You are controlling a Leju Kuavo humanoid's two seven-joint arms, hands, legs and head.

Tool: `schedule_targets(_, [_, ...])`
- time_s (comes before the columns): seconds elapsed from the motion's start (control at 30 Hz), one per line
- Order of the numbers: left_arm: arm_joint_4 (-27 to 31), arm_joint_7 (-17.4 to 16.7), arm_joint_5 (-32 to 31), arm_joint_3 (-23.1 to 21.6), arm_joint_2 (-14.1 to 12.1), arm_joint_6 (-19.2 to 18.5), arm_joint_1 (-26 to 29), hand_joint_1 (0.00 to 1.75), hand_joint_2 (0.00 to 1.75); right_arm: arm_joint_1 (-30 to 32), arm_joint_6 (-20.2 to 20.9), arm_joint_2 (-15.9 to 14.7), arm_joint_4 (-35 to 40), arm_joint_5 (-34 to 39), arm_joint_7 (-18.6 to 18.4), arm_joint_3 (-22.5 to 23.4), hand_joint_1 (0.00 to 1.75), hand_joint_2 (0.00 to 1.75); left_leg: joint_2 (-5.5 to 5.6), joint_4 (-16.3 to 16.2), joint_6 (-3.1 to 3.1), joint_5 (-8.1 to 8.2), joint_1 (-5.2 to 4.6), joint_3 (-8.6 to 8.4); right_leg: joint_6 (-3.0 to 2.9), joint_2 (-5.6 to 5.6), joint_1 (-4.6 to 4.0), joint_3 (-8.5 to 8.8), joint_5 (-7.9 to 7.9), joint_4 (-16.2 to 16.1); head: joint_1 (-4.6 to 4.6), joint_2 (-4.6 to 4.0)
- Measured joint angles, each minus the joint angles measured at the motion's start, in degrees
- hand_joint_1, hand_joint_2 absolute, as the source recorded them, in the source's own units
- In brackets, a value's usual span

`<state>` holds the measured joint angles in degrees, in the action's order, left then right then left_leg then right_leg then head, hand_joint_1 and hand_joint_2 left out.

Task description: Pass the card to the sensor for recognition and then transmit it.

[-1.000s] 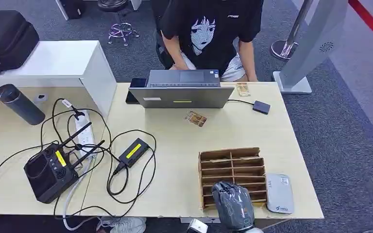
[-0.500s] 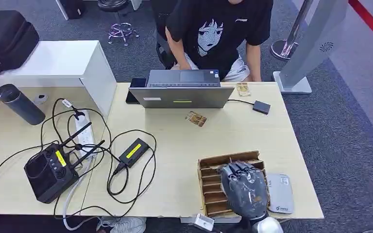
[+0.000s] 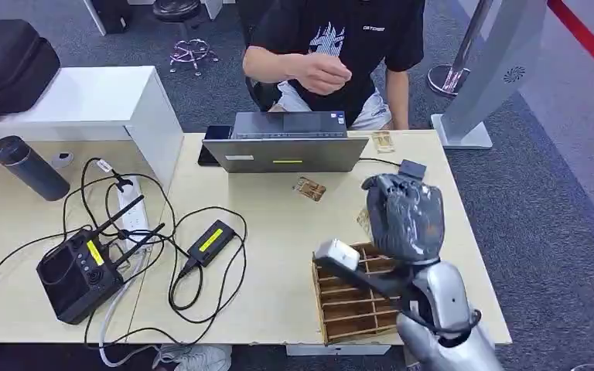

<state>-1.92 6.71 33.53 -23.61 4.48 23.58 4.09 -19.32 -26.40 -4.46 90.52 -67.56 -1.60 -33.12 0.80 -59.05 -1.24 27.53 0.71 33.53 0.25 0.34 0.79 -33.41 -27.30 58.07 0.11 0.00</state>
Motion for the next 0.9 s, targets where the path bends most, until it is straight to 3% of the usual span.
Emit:
schedule_targets(0.17, [0.0, 0.0, -1.0, -2.1, -2.5, -2.4, -0.2, 0.0, 1.75, -18.0, 8.1, 1.2, -17.2, 4.8, -5.5, -1.6, 1.75, 1.75, 0.25, 0.0, -0.07, -0.31, 0.02, 0.08, -0.07, -0.17, 0.0, -0.12, 0.18, 0.1, 0.0, 0.0])
schedule_targets(0.33, [0.0, 0.0, -1.0, -3.4, -3.7, -3.1, -0.2, 0.0, 1.75, -27.5, 8.6, 2.3, -29.4, 7.5, -6.6, -1.9, 1.75, 1.75, 0.41, 0.0, -0.08, -0.32, 0.03, 0.12, -0.07, -0.29, 0.0, -0.11, 0.18, 0.1, 0.0, 0.0])
schedule_targets(0.57, [0.0, 0.0, -1.0, -4.8, -4.4, -4.9, -0.1, 0.0, 1.75, -31.8, 5.5, 3.4, -38.5, 11.4, -5.9, -2.7, 1.75, 1.75, 0.42, 0.0, -0.08, -0.3, 0.02, 0.21, -0.06, -0.3, 0.0, -0.19, 0.17, 0.1, 0.0, 0.0])
schedule_targets(0.67, [0.0, 0.0, -0.5, -4.9, -4.5, -4.8, 0.0, 0.0, 1.75, -32.2, 4.6, 3.9, -40.3, 15.2, -4.1, -2.6, 1.75, 1.75, 0.42, 0.0, -0.08, -0.3, 0.02, 0.2, -0.06, -0.29, 0.0, -0.2, 0.17, 0.1, 0.0, 0.0])
schedule_targets(0.9, [0.0, 0.0, -0.4, -5.4, -4.5, -4.8, 0.0, 0.0, 1.75, -32.5, 4.6, 4.5, -42.2, 16.0, -3.5, -2.6, 1.75, 1.75, 0.44, 0.0, -0.08, -0.3, 0.03, 0.21, -0.06, -0.33, 0.0, -0.2, 0.17, 0.1, 0.0, 0.0])
